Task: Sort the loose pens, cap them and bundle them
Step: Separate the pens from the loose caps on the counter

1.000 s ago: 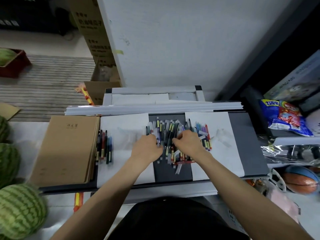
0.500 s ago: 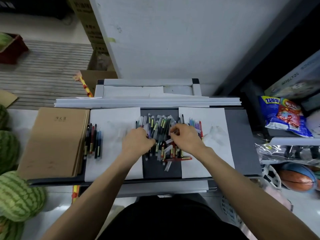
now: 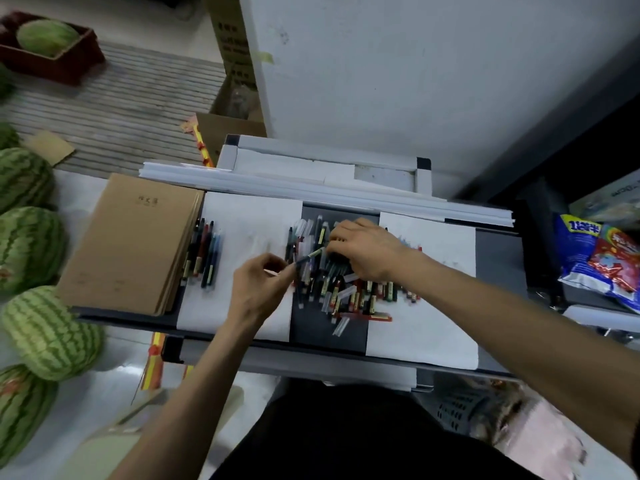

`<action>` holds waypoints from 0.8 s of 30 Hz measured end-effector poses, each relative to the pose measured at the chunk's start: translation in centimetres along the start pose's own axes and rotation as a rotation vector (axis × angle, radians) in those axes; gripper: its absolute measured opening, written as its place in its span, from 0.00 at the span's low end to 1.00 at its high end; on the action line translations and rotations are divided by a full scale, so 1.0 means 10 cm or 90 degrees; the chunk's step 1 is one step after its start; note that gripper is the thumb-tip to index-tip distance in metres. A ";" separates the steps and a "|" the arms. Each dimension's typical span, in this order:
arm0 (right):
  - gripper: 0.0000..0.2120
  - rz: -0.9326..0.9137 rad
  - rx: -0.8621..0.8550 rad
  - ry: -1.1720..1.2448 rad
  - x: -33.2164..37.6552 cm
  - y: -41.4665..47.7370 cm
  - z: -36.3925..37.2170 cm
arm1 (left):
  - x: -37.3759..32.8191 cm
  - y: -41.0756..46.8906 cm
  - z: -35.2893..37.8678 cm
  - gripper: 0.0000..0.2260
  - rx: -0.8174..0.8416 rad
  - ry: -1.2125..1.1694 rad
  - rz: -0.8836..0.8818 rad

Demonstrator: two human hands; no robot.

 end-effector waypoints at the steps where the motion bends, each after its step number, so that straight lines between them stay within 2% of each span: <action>1: 0.23 -0.014 0.005 -0.014 0.02 0.02 -0.01 | 0.03 -0.03 -0.02 0.08 -0.013 -0.032 -0.006; 5: 0.19 -0.059 0.020 -0.078 0.08 0.08 -0.04 | 0.10 -0.11 -0.06 0.07 -0.042 -0.165 -0.011; 18: 0.13 -0.135 0.037 -0.193 0.21 0.18 -0.03 | 0.27 -0.17 -0.08 0.07 -0.082 -0.348 -0.045; 24: 0.16 -0.155 0.021 -0.199 0.20 0.15 0.00 | 0.35 -0.19 -0.09 0.06 -0.073 -0.417 -0.060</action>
Point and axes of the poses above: each hand's wrist, its own y-axis towards the middle knuckle, its own z-axis out of the palm, x = y × z, the point moved 8 cm from there along y, towards the middle knuckle, and after that the axes turned 10 degrees about x, right-handed, at the moved point
